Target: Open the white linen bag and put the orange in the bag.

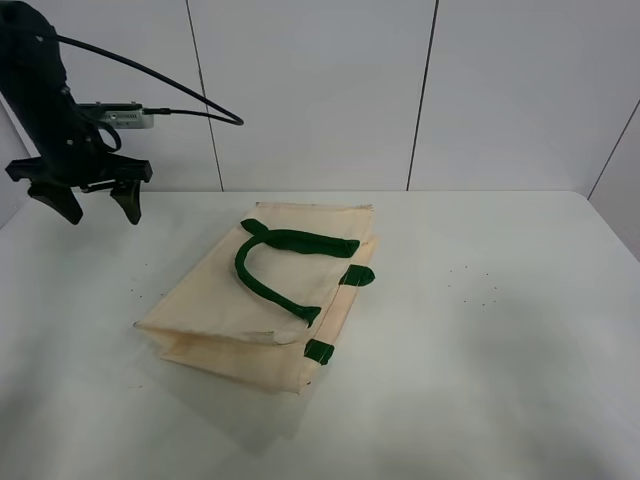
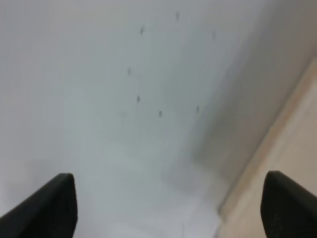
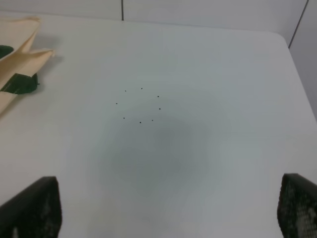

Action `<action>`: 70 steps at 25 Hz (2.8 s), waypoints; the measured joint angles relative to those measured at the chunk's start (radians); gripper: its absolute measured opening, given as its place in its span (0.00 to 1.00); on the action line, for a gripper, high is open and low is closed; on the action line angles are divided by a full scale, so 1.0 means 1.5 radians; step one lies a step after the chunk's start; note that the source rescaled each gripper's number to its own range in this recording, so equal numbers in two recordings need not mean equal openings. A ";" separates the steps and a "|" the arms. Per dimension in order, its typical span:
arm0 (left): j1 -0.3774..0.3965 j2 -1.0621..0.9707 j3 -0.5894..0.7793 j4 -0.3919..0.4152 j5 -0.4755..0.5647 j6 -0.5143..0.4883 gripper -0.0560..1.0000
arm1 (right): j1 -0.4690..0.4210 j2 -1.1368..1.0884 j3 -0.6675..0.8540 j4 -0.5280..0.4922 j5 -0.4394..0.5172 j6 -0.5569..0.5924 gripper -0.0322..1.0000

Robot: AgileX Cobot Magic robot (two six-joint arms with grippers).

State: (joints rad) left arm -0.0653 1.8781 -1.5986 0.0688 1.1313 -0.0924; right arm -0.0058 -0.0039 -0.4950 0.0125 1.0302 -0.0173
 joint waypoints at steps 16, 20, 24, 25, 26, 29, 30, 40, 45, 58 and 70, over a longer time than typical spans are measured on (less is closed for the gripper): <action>0.000 -0.536 0.349 0.000 0.034 0.023 0.95 | 0.000 0.000 0.000 0.000 0.000 0.000 1.00; 0.000 -0.681 0.438 0.000 0.035 0.023 0.95 | 0.000 0.000 0.000 0.000 0.000 0.000 1.00; 0.000 -0.829 0.555 0.000 0.032 0.024 0.95 | 0.000 0.000 0.000 0.000 0.000 0.000 1.00; 0.000 -0.865 0.586 0.000 0.024 0.027 0.95 | 0.000 0.000 0.000 0.000 0.000 0.000 1.00; 0.000 -0.893 0.617 -0.004 0.017 0.032 0.95 | 0.000 0.000 0.000 0.000 0.000 0.000 1.00; 0.000 -0.980 0.697 -0.033 -0.010 0.062 0.95 | 0.000 0.000 0.000 0.000 0.000 0.000 1.00; 0.000 -1.002 0.715 -0.046 -0.021 0.073 0.95 | 0.000 0.000 0.000 0.000 0.000 0.000 1.00; 0.000 -1.079 0.734 -0.074 -0.048 0.104 0.95 | 0.000 0.000 0.000 0.002 0.000 0.000 1.00; 0.000 -1.081 0.734 -0.073 -0.048 0.106 0.95 | 0.000 0.000 0.000 0.003 0.000 0.000 1.00; 0.066 -1.197 0.734 -0.072 -0.049 0.108 0.95 | 0.000 0.000 0.000 0.003 0.000 0.000 1.00; 0.062 -1.253 0.734 -0.072 -0.048 0.108 0.95 | 0.000 0.000 0.000 0.005 0.000 0.000 1.00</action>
State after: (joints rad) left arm 0.0279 -0.0017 -0.4972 -0.0395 1.0595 0.0698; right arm -0.0058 -0.0039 -0.4950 0.0199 1.0302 -0.0173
